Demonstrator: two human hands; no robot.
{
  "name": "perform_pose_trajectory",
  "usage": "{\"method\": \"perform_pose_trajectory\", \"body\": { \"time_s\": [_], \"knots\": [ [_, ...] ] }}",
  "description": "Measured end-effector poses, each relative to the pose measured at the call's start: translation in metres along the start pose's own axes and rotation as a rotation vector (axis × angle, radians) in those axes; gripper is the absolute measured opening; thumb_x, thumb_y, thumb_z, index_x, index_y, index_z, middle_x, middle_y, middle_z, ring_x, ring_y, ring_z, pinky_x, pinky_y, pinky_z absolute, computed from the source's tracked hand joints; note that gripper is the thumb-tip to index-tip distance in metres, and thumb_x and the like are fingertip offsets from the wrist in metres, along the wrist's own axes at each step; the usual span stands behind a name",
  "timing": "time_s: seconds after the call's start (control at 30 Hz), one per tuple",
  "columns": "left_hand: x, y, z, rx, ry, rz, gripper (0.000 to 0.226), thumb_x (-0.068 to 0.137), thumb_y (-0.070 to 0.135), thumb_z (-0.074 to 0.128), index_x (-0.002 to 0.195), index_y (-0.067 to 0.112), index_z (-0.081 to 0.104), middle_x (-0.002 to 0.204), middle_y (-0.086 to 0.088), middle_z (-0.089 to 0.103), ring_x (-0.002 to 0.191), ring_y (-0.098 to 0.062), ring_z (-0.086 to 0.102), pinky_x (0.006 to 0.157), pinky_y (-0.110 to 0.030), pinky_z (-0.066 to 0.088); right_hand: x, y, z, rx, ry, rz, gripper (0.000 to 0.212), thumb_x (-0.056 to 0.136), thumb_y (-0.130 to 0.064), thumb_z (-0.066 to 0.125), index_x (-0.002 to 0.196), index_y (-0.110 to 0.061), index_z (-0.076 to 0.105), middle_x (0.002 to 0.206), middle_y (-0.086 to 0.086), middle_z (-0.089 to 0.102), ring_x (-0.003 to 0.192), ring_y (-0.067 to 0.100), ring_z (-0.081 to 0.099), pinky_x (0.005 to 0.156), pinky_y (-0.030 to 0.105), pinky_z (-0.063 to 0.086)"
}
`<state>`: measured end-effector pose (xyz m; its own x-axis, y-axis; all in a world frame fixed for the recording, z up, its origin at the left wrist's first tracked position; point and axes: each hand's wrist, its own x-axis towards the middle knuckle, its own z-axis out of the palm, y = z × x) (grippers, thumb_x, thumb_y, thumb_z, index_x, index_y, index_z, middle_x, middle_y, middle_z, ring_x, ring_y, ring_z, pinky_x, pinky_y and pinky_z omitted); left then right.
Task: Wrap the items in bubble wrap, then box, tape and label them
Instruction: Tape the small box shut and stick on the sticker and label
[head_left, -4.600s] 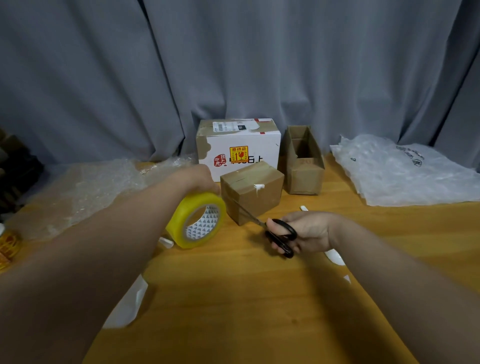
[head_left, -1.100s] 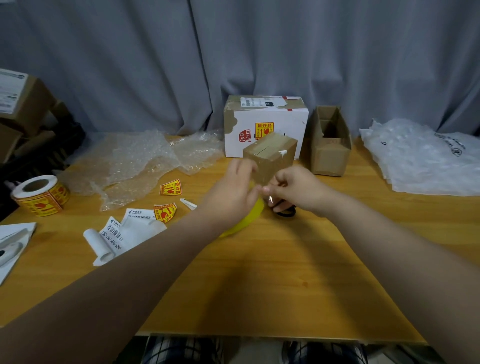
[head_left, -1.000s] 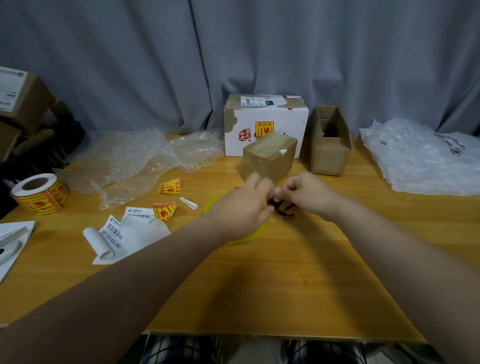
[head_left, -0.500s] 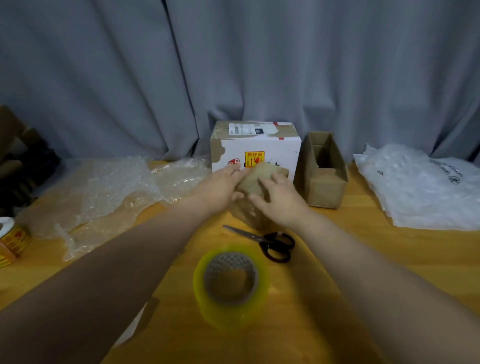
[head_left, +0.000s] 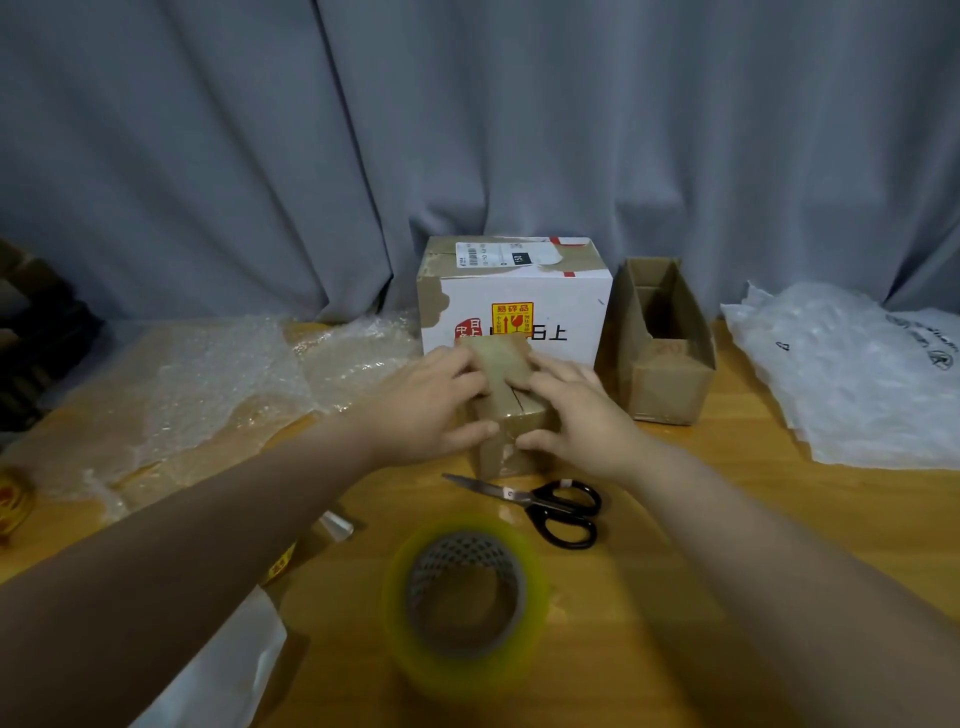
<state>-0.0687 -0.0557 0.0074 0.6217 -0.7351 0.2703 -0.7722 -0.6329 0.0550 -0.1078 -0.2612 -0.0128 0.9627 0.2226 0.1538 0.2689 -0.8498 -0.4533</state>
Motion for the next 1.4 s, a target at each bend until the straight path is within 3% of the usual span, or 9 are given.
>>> {"method": "perform_pose_trajectory", "body": {
  "time_s": [0.17,0.3,0.4,0.57,0.7,0.8,0.93,1.1,1.4],
  "knots": [
    [0.003,0.002,-0.002,-0.176,-0.087,-0.098,0.036,0.1,0.038,0.034,0.129,0.026,0.052,0.133,0.007,0.055,0.122,-0.015,0.047,0.108,-0.033,0.029,0.006,0.002,-0.007,0.103,-0.102,-0.062,0.065,0.083,-0.012,0.073,0.137,-0.036,0.048,0.139,-0.007,0.031,0.128,0.016,0.035,0.11,0.035,0.034],
    [0.004,-0.016,0.001,-0.14,-0.13,-0.224,0.046,0.099,0.043,0.032,0.142,0.027,0.039,0.149,0.005,0.038,0.137,-0.015,0.032,0.114,-0.038,0.016,0.006,-0.001,-0.007,0.079,-0.098,-0.046,0.067,0.084,-0.009,0.07,0.141,-0.034,0.043,0.152,-0.011,0.03,0.14,0.014,0.026,0.117,0.037,0.025],
    [0.003,-0.02,0.003,-0.18,-0.138,-0.263,0.052,0.097,0.049,0.035,0.144,0.026,0.035,0.15,0.002,0.035,0.137,-0.018,0.032,0.111,-0.039,0.026,0.002,-0.007,-0.009,0.078,-0.11,-0.016,0.067,0.087,-0.012,0.067,0.143,-0.035,0.039,0.155,-0.011,0.026,0.142,0.015,0.022,0.117,0.038,0.022],
    [-0.003,-0.013,-0.002,-0.041,-0.162,-0.379,0.061,0.092,0.059,0.035,0.145,0.029,0.033,0.145,-0.003,0.036,0.133,-0.026,0.029,0.109,-0.041,0.027,-0.008,-0.038,-0.01,-0.275,-0.15,0.002,0.077,0.088,-0.035,0.056,0.152,-0.031,0.014,0.161,-0.001,0.003,0.147,0.024,0.001,0.119,0.047,-0.001],
    [-0.028,0.001,-0.006,0.134,-0.122,-0.517,0.058,0.093,0.057,0.039,0.141,0.024,0.041,0.128,-0.012,0.039,0.121,-0.032,0.038,0.105,-0.042,0.032,-0.042,-0.072,0.005,-0.184,0.05,-0.208,0.054,0.083,-0.043,0.061,0.132,-0.028,0.043,0.132,0.0,0.035,0.127,0.018,0.027,0.104,0.033,0.018],
    [-0.045,0.005,-0.014,0.037,-0.103,-0.538,0.051,0.096,0.038,0.047,0.142,0.019,0.04,0.128,-0.011,0.037,0.117,-0.029,0.044,0.1,-0.035,0.037,-0.055,-0.081,0.016,-0.28,-0.174,-0.273,0.047,0.082,-0.049,0.063,0.125,-0.032,0.054,0.114,-0.007,0.044,0.113,0.014,0.036,0.093,0.034,0.021],
    [-0.065,0.009,-0.031,-0.134,-0.103,-0.5,0.047,0.098,0.022,0.048,0.143,0.015,0.039,0.144,-0.006,0.04,0.128,-0.024,0.042,0.102,-0.027,0.03,-0.061,-0.076,0.019,-0.241,-0.266,-0.15,0.038,0.089,-0.031,0.063,0.127,-0.03,0.055,0.109,-0.009,0.041,0.111,0.016,0.049,0.096,0.034,0.033],
    [-0.113,0.009,-0.047,-0.144,0.03,-0.548,0.037,0.095,0.026,0.053,0.131,0.019,0.052,0.139,-0.004,0.047,0.126,-0.022,0.045,0.108,-0.033,0.032,-0.076,-0.064,0.013,-0.272,-0.175,0.102,0.037,0.086,-0.008,0.062,0.119,-0.022,0.051,0.124,0.005,0.044,0.109,0.026,0.052,0.075,0.032,0.043],
    [-0.162,0.012,-0.003,0.131,-0.319,-0.759,0.04,0.087,0.044,0.061,0.104,0.008,0.058,0.096,-0.006,0.059,0.092,-0.024,0.059,0.07,-0.033,0.045,-0.087,-0.063,0.004,-0.332,0.144,0.327,0.033,0.09,-0.016,0.059,0.123,-0.019,0.055,0.124,0.008,0.05,0.116,0.026,0.045,0.088,0.037,0.046]
  ]
}}
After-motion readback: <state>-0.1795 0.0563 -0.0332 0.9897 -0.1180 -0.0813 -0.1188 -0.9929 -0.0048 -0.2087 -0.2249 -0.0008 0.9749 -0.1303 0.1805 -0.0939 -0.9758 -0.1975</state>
